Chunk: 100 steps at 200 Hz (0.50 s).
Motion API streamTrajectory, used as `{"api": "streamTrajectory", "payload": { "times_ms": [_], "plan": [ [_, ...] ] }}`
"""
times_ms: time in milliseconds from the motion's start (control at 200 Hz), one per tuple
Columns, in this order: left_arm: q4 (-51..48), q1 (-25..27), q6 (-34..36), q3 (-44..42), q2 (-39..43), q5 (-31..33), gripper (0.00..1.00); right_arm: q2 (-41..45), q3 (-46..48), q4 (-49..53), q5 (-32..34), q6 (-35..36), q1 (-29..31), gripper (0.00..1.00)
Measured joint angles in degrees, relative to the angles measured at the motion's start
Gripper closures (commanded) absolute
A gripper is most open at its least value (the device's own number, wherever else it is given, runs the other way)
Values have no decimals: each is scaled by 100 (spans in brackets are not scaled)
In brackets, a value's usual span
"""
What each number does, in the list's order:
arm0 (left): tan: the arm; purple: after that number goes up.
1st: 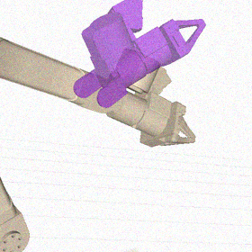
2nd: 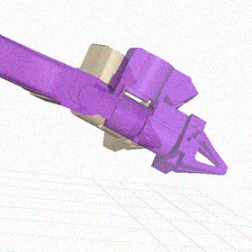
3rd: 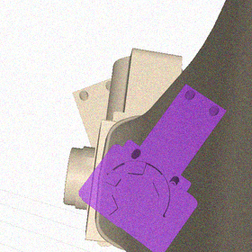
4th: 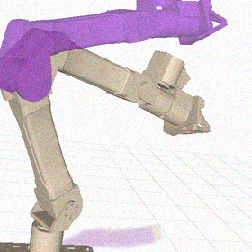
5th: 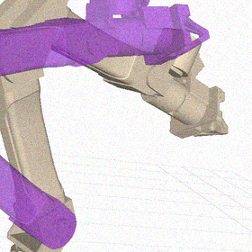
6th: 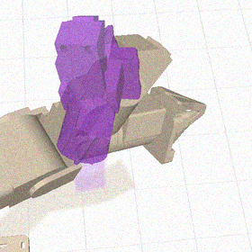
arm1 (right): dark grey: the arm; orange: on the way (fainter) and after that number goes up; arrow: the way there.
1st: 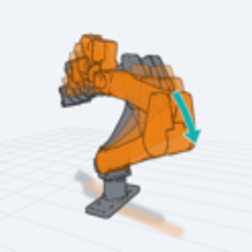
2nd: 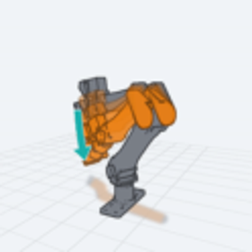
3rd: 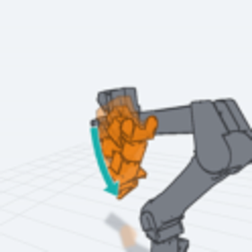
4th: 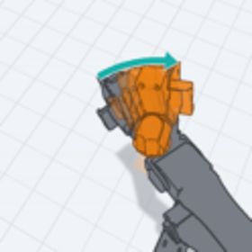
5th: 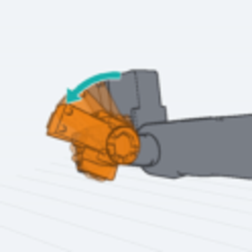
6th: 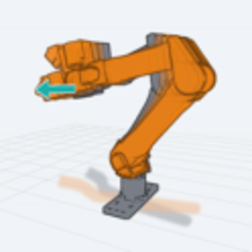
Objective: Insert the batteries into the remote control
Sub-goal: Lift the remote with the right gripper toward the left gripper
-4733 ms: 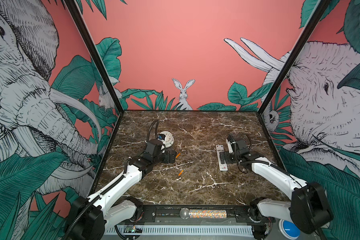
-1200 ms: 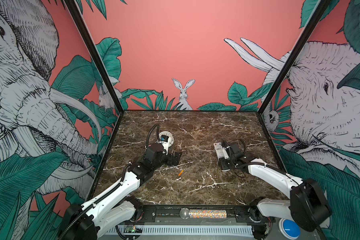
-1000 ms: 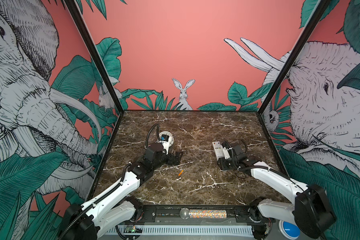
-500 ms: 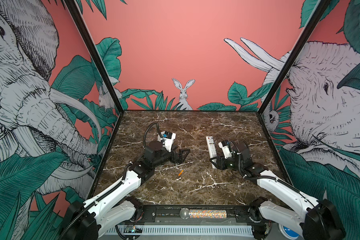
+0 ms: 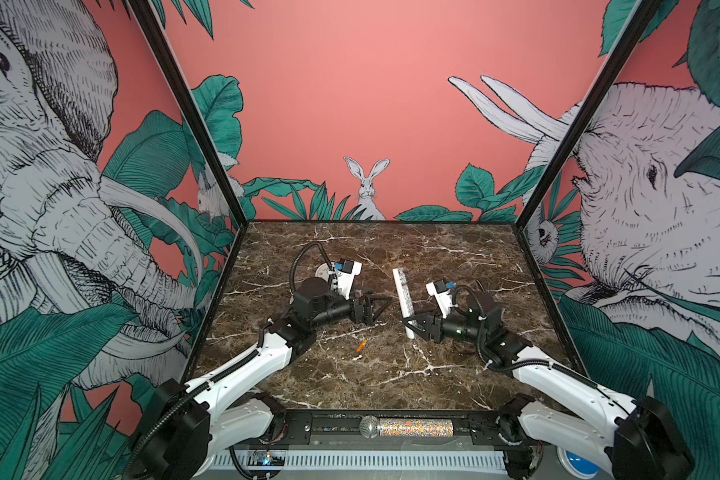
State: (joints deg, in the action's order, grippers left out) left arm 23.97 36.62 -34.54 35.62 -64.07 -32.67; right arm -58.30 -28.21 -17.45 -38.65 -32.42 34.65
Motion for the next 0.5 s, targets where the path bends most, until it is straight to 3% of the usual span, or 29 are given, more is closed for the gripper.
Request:
{"api": "streamTrajectory", "payload": {
  "times_ms": [300,500],
  "plan": [
    [380,195,-142,24,-37,-455,1,-11,-2,-678,-372,-214,284,100],
    [553,299,-160,68,-37,-564,6,-15,-7,-1156,-616,-363,487,100]
  ]
}}
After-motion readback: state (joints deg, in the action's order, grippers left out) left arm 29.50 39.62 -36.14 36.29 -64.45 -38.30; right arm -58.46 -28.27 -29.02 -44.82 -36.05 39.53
